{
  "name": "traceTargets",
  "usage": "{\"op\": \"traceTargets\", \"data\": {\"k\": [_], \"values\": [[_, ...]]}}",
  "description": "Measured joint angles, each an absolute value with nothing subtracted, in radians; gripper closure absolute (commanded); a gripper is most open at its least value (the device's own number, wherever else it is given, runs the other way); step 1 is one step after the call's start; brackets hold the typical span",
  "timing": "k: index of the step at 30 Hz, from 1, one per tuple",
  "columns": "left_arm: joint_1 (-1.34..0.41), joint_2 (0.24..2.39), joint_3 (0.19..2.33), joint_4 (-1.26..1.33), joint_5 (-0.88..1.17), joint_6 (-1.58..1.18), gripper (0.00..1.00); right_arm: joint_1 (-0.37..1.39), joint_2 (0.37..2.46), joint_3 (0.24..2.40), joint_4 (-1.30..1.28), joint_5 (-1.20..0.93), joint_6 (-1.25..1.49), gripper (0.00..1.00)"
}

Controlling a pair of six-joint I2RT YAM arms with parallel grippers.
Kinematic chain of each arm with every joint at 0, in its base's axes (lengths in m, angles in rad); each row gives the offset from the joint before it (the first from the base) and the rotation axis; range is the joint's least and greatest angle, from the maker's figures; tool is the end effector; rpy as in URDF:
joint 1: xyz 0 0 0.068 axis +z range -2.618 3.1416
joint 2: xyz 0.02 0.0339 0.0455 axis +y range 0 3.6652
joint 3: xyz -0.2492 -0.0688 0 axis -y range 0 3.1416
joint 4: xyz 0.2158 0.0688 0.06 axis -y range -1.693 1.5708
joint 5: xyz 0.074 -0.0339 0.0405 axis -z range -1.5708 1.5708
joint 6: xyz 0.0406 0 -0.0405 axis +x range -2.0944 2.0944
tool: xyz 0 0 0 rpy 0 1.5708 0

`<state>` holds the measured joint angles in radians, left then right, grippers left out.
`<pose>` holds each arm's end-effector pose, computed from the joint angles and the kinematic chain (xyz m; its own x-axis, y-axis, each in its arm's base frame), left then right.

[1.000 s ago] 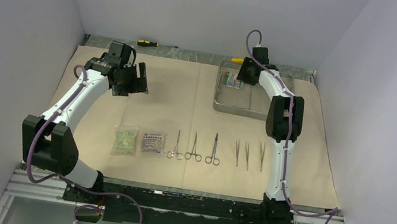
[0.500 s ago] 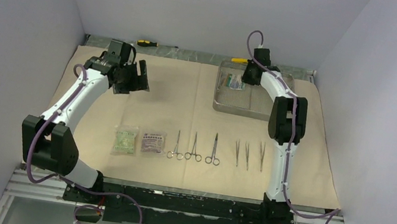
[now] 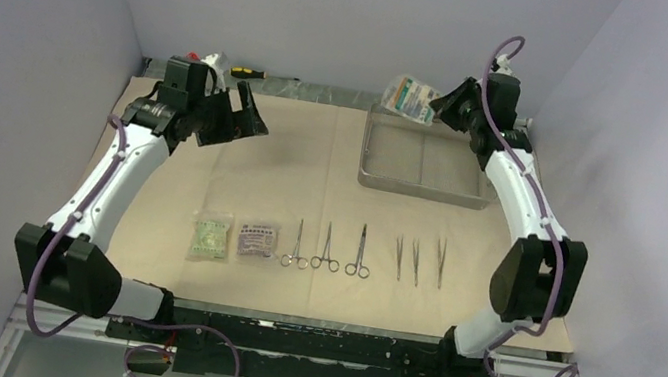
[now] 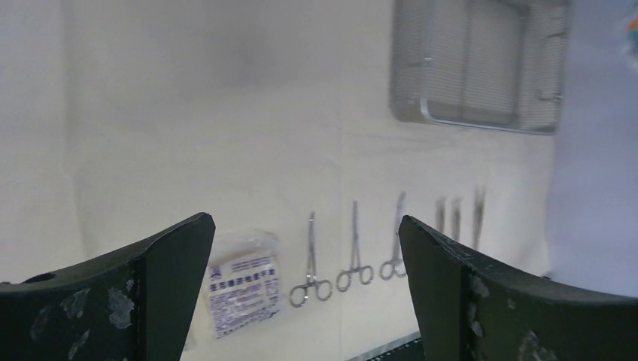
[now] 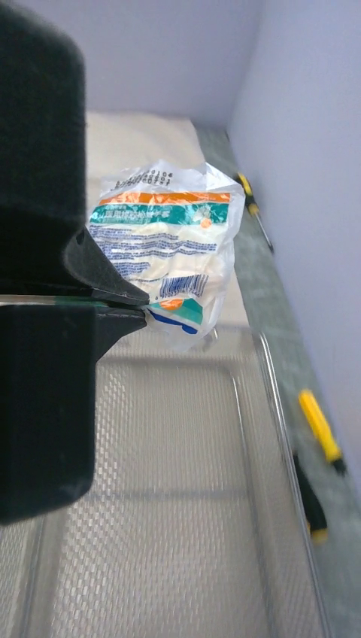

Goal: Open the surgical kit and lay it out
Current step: Pick up the medical item from the container, then place the medical item in the surgical kit.

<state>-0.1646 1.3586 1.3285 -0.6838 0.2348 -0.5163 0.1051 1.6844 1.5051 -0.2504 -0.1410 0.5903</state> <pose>0.2656 -0.0537 0.3363 -0.7260 -0.3661 -0.5821 -0.0294 0.8623 -0.5056 0.3724 0.0450 0.3341 -0.4727 0.5043 -0.7227 0.0388 0.8312 0.5546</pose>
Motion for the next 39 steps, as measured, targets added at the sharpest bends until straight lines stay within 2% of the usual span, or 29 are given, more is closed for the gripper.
{"op": "traceTargets", "data": {"k": [6, 16, 23, 24, 26, 28, 31, 34, 39], "values": [[-0.165, 1.326, 1.414, -0.669, 0.392, -0.482, 0.00, 0.176, 1.610, 1.431, -0.190, -0.356, 0.509, 1.00], [-0.164, 1.312, 1.480, -0.750, 0.600, -0.377, 0.04, 0.529, 1.560, 1.414, -0.253, -0.533, 0.256, 1.00], [-0.165, 1.327, 1.436, -0.818, 0.874, -0.353, 0.27, 0.671, 1.622, 1.492, -0.318, -0.561, 0.182, 1.00], [-0.165, 1.333, 1.435, -0.842, 0.895, -0.347, 0.30, 0.677, 1.633, 1.503, -0.324, -0.562, 0.178, 1.00], [-0.165, 1.344, 1.425, -0.893, 0.925, -0.327, 0.41, 0.685, 1.647, 1.515, -0.333, -0.565, 0.173, 1.00], [-0.164, 1.349, 1.408, -0.928, 0.950, -0.317, 0.48, 0.694, 1.657, 1.524, -0.346, -0.572, 0.168, 1.00], [-0.164, 1.356, 1.396, -0.960, 0.968, -0.310, 0.47, 0.710, 1.674, 1.542, -0.360, -0.579, 0.162, 1.00], [-0.164, 1.366, 1.396, -1.004, 0.940, -0.292, 0.38, 0.734, 1.688, 1.552, -0.359, -0.584, 0.160, 1.00], [-0.159, 1.383, 1.396, -1.068, 0.814, -0.274, 0.38, 0.759, 1.698, 1.553, -0.357, -0.587, 0.165, 1.00]]}}
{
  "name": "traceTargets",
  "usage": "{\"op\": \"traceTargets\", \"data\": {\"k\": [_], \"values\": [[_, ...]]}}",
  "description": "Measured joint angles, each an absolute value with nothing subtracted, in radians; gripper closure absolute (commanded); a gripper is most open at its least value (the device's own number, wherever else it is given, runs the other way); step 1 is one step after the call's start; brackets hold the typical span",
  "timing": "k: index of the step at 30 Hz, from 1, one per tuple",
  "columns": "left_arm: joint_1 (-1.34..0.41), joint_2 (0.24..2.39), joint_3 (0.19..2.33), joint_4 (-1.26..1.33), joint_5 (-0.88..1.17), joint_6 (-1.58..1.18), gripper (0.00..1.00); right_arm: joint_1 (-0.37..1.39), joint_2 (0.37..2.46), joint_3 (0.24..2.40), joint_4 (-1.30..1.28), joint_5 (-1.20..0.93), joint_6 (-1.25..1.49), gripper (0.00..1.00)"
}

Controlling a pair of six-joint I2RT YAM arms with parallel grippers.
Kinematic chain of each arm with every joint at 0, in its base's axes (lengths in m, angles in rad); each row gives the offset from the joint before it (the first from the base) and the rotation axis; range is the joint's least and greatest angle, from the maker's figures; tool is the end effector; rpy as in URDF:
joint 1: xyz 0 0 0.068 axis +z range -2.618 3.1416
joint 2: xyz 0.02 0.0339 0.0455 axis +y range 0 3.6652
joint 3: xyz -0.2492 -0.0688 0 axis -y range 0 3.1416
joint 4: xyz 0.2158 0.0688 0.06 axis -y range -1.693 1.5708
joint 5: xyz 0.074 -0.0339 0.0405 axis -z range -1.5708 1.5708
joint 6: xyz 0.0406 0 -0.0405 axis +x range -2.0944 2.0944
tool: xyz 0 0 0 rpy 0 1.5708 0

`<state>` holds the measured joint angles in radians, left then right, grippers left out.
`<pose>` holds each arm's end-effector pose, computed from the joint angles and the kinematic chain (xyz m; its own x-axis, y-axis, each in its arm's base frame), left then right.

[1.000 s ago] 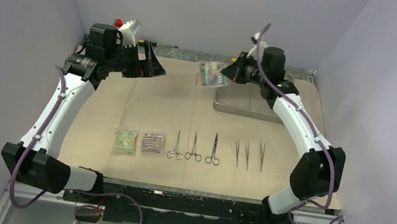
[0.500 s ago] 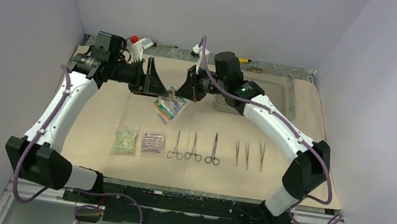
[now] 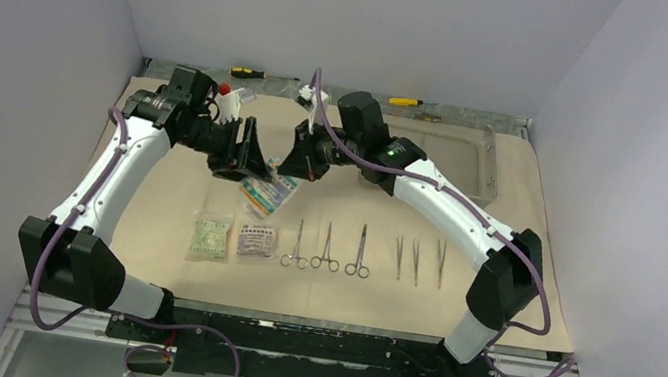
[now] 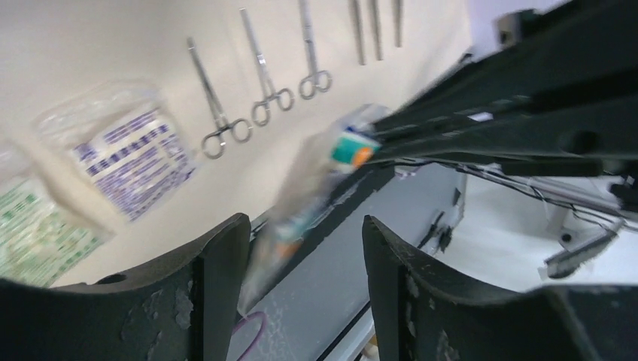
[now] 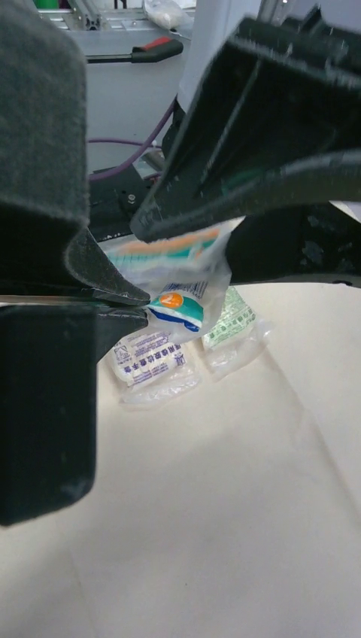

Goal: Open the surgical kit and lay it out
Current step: Place the medical item in the surgical kit.

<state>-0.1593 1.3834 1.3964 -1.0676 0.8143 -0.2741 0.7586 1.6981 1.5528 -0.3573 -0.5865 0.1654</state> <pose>0.2311 -0.0670 0.3325 -0.9520 -0.0352 -0.3039 0.2136 0.6349 -0.7425 0.2519 0.2697 0.3369 -0.4971 -0.2823 -0.8205 -0.8548 0.3217 0.4072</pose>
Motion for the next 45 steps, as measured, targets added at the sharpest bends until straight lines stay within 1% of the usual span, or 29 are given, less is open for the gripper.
{"op": "traceTargets", "data": {"k": [1, 3, 5, 7, 8, 10, 15, 16, 17, 18, 19, 20, 21, 22, 23, 24, 25, 26, 27, 29, 32, 38, 41, 45], "values": [[-0.156, 1.385, 1.396, -1.079, 0.780, -0.273, 0.35, 0.760, 1.698, 1.553, -0.357, -0.587, 0.167, 1.00], [-0.151, 1.387, 1.396, -1.096, 0.726, -0.270, 0.23, 0.760, 1.698, 1.553, -0.347, -0.591, 0.169, 1.00], [-0.147, 1.387, 1.396, -1.108, 0.670, -0.262, 0.17, 0.760, 1.698, 1.553, -0.338, -0.602, 0.169, 1.00], [-0.143, 1.386, 1.396, -1.114, 0.633, -0.248, 0.16, 0.760, 1.698, 1.553, -0.337, -0.613, 0.168, 1.00], [-0.141, 1.386, 1.396, -1.113, 0.622, -0.244, 0.19, 0.760, 1.698, 1.554, -0.338, -0.615, 0.166, 1.00], [-0.138, 1.382, 1.395, -1.106, 0.639, -0.235, 0.27, 0.760, 1.698, 1.557, -0.346, -0.623, 0.160, 1.00], [-0.137, 1.355, 1.378, -1.058, 0.802, -0.221, 0.54, 0.760, 1.715, 1.604, -0.376, -0.678, 0.134, 1.00], [-0.137, 1.354, 1.377, -1.053, 0.826, -0.223, 0.62, 0.760, 1.721, 1.616, -0.378, -0.690, 0.130, 1.00], [-0.137, 1.354, 1.374, -1.046, 0.853, -0.220, 0.74, 0.760, 1.723, 1.623, -0.380, -0.696, 0.127, 1.00], [-0.137, 1.354, 1.370, -1.044, 0.873, -0.217, 0.89, 0.760, 1.726, 1.626, -0.381, -0.707, 0.125, 1.00], [-0.137, 1.354, 1.366, -1.041, 0.886, -0.220, 1.00, 0.760, 1.728, 1.628, -0.382, -0.715, 0.125, 1.00], [-0.137, 1.354, 1.363, -1.043, 0.893, -0.221, 1.00, 0.760, 1.731, 1.631, -0.384, -0.721, 0.124, 1.00], [-0.137, 1.355, 1.364, -1.045, 0.894, -0.219, 1.00, 0.760, 1.736, 1.636, -0.388, -0.726, 0.124, 0.97], [-0.137, 1.355, 1.364, -1.048, 0.887, -0.220, 1.00, 0.760, 1.740, 1.640, -0.393, -0.726, 0.124, 0.76], [-0.138, 1.355, 1.364, -1.055, 0.873, -0.219, 1.00, 0.760, 1.745, 1.644, -0.398, -0.725, 0.126, 0.60], [-0.139, 1.356, 1.367, -1.061, 0.855, -0.219, 1.00, 0.760, 1.750, 1.648, -0.404, -0.722, 0.133, 0.50], [-0.140, 1.359, 1.374, -1.079, 0.811, -0.217, 1.00, 0.759, 1.754, 1.650, -0.409, -0.710, 0.140, 0.43], [-0.140, 1.361, 1.377, -1.093, 0.770, -0.216, 1.00, 0.754, 1.754, 1.650, -0.413, -0.696, 0.151, 0.39], [-0.138, 1.365, 1.382, -1.113, 0.714, -0.215, 1.00, 0.743, 1.754, 1.647, -0.413, -0.676, 0.165, 0.37], [-0.136, 1.377, 1.392, -1.148, 0.611, -0.217, 1.00, 0.716, 1.743, 1.621, -0.398, -0.627, 0.192, 0.36], [-0.128, 1.413, 1.398, -1.201, 0.439, -0.230, 1.00, 0.648, 1.700, 1.528, -0.390, -0.559, 0.255, 0.36], [-0.110, 1.514, 1.381, -1.259, 0.150, -0.289, 1.00, 0.512, 1.631, 1.378, -0.402, -0.514, 0.368, 0.37], [-0.097, 1.561, 1.348, -1.262, 0.027, -0.314, 1.00, 0.483, 1.612, 1.357, -0.420, -0.503, 0.394, 0.38], [-0.066, 1.592, 1.303, -1.243, -0.080, -0.324, 1.00, 0.459, 1.596, 1.354, -0.432, -0.503, 0.402, 0.38]]}}
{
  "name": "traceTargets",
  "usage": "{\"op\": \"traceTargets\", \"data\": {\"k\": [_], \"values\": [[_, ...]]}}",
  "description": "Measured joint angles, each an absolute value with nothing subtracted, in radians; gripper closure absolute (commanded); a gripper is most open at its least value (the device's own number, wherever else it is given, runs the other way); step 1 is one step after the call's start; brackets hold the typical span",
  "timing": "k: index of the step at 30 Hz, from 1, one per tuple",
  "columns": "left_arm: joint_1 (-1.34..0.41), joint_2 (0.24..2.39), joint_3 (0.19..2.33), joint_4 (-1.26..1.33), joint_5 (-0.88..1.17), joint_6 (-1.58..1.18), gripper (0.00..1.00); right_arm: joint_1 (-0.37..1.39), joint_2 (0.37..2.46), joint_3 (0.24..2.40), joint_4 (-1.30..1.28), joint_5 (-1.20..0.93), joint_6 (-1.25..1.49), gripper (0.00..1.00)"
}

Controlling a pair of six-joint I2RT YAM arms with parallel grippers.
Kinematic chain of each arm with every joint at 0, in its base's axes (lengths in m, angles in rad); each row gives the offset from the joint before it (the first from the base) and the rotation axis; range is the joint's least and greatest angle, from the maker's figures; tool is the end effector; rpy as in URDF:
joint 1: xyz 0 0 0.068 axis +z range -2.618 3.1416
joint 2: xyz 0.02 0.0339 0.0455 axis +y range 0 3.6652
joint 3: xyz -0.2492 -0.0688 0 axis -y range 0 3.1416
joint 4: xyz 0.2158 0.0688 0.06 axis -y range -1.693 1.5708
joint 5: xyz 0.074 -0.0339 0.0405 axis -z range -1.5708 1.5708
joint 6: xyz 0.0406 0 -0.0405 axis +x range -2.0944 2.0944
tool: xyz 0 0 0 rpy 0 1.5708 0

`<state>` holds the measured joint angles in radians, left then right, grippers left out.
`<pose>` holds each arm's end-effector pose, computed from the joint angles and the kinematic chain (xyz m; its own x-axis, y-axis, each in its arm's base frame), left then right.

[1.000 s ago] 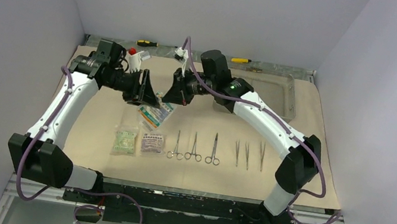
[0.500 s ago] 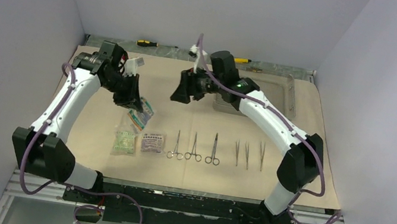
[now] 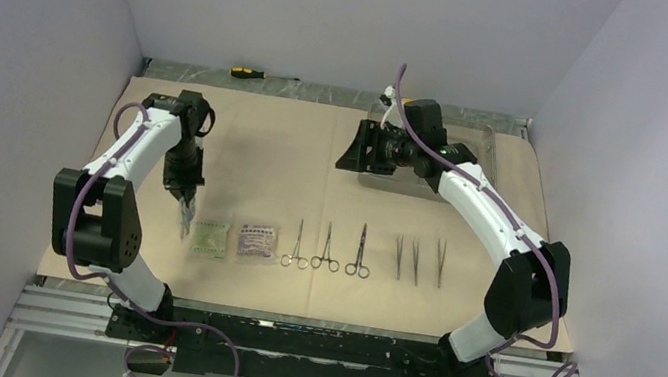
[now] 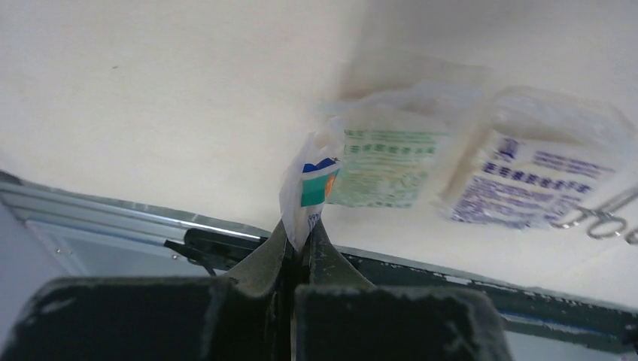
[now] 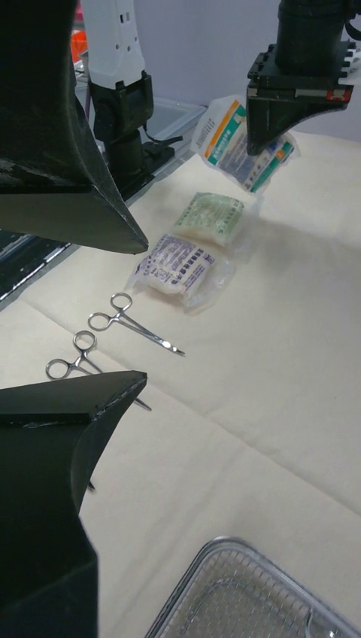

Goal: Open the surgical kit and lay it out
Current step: Place the medical item in the surgical kit.

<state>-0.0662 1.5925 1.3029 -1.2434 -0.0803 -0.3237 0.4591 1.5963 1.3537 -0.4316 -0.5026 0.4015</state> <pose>0.2533 -0.0135 0.2441 -0.9653 -0.2537 -0.0613 -0.2575 0.9642 0.0640 0.2924 0.1664 0.3006 -0.7987 -0.0128 -0.6016 -0.4493 0.6777 0.5821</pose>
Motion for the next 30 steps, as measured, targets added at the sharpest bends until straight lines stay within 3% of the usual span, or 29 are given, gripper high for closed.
{"op": "traceTargets", "data": {"k": [17, 18, 23, 30], "values": [[0.001, 1.541, 1.140, -1.064, -0.119, -0.309, 1.00, 0.351, 1.625, 1.391, -0.508, -0.537, 0.393, 0.39], [0.004, 1.539, 1.132, -1.051, -0.120, -0.310, 0.96, 0.348, 1.632, 1.396, -0.509, -0.539, 0.393, 0.39], [0.021, 1.541, 1.105, -1.026, -0.176, -0.329, 0.56, 0.336, 1.660, 1.418, -0.523, -0.556, 0.393, 0.39], [0.023, 1.589, 1.100, -1.014, -0.257, -0.362, 0.48, 0.308, 1.668, 1.444, -0.526, -0.560, 0.393, 0.39]]}}
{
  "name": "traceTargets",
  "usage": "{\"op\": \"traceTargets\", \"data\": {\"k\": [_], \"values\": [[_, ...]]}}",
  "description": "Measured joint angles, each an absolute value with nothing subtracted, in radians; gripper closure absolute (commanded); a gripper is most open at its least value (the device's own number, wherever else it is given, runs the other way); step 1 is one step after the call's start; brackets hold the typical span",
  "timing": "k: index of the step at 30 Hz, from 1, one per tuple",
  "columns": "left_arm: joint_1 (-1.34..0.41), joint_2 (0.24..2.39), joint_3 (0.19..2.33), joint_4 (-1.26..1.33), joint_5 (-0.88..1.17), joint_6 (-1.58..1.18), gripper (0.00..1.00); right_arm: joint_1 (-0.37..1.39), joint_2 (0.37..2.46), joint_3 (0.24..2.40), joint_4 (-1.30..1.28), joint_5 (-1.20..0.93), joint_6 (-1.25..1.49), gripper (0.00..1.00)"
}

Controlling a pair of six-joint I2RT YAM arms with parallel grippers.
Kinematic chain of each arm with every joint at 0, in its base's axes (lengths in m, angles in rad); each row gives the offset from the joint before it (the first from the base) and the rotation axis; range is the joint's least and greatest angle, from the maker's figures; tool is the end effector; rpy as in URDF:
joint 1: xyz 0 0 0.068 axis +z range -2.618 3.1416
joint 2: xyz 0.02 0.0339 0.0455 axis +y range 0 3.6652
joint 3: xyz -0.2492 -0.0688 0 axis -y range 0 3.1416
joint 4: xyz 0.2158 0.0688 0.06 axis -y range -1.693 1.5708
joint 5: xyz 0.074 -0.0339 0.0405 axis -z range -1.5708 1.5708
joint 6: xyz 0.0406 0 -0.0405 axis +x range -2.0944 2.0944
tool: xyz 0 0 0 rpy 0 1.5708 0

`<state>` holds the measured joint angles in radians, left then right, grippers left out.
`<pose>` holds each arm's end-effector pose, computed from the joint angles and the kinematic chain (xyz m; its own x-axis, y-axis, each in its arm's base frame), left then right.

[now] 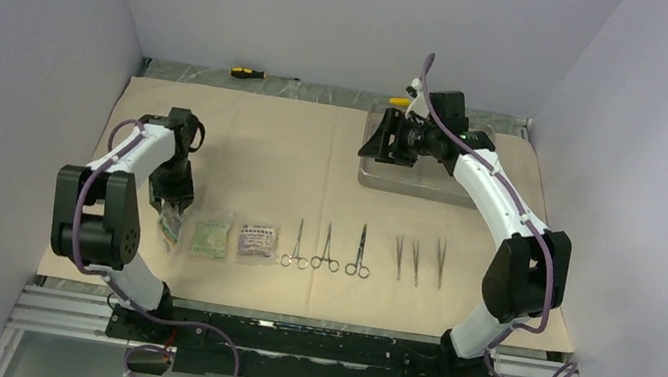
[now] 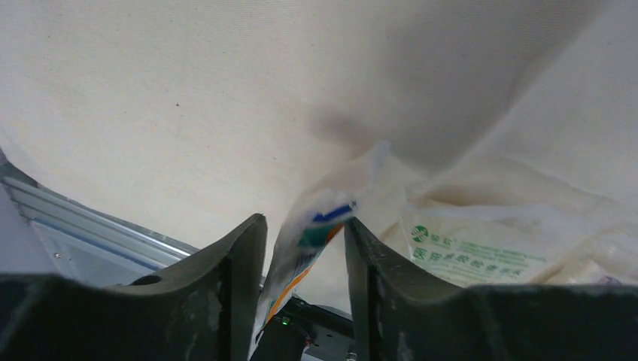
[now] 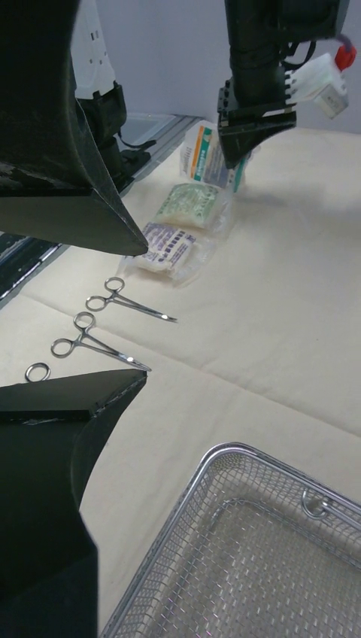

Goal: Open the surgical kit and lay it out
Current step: Place the medical item in the surgical kit, then reset both arms

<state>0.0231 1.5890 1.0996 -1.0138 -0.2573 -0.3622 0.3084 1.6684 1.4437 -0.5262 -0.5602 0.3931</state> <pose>0.2506 0.0161 0.2012 -0.9187 -0.3640 -0.1531 -0.3904 0.8956 0.2135 0.3243 0.1260 0.2980 -0.8408 0.0727 -0.5364 -0.3304 0.7160 0.6149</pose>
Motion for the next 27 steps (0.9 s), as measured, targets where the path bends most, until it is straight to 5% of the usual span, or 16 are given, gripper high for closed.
{"op": "traceTargets", "data": {"k": [12, 21, 27], "values": [[0.030, 1.662, 1.111, -1.066, -0.383, -0.437, 0.02, 0.287, 1.670, 1.459, -0.528, -0.561, 0.393, 0.39], [0.036, 1.657, 1.295, -1.131, -0.469, -0.439, 0.01, 0.262, 1.667, 1.459, -0.542, -0.546, 0.402, 0.36], [0.037, 1.533, 1.440, -1.156, -0.342, -0.418, 0.00, 0.230, 1.554, 1.441, -0.628, -0.368, 0.411, 0.29]]}}
